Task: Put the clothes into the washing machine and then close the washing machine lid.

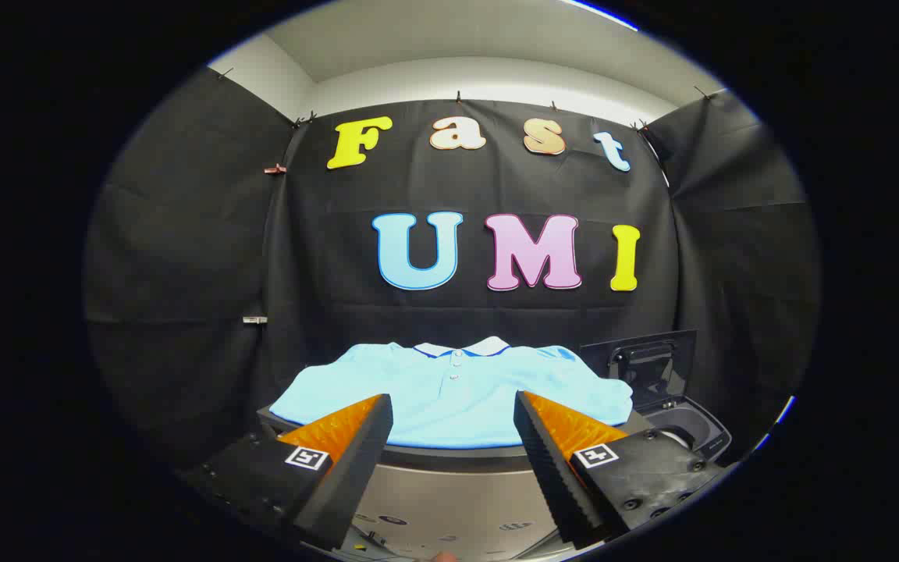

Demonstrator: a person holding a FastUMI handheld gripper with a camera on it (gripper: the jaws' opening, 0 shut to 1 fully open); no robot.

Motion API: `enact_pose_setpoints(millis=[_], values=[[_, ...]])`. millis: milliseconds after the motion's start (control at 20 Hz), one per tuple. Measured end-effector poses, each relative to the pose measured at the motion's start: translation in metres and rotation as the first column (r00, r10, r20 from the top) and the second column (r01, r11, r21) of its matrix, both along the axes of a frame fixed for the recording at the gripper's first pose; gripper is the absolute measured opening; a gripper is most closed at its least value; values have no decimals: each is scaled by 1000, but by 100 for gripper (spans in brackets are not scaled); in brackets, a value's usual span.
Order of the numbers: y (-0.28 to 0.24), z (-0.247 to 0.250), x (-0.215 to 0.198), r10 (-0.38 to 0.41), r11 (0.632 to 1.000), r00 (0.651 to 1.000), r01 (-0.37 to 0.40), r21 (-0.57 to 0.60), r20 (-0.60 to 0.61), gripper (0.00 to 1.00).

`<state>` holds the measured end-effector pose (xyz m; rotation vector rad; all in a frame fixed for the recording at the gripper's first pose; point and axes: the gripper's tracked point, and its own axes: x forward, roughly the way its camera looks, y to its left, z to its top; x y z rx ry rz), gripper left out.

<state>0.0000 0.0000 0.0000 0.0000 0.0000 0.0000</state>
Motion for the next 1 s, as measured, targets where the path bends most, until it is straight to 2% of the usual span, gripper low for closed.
enact_pose_setpoints(millis=[1000], values=[[7,1,13,-1,1000,1000,1,-12,-5,98]])
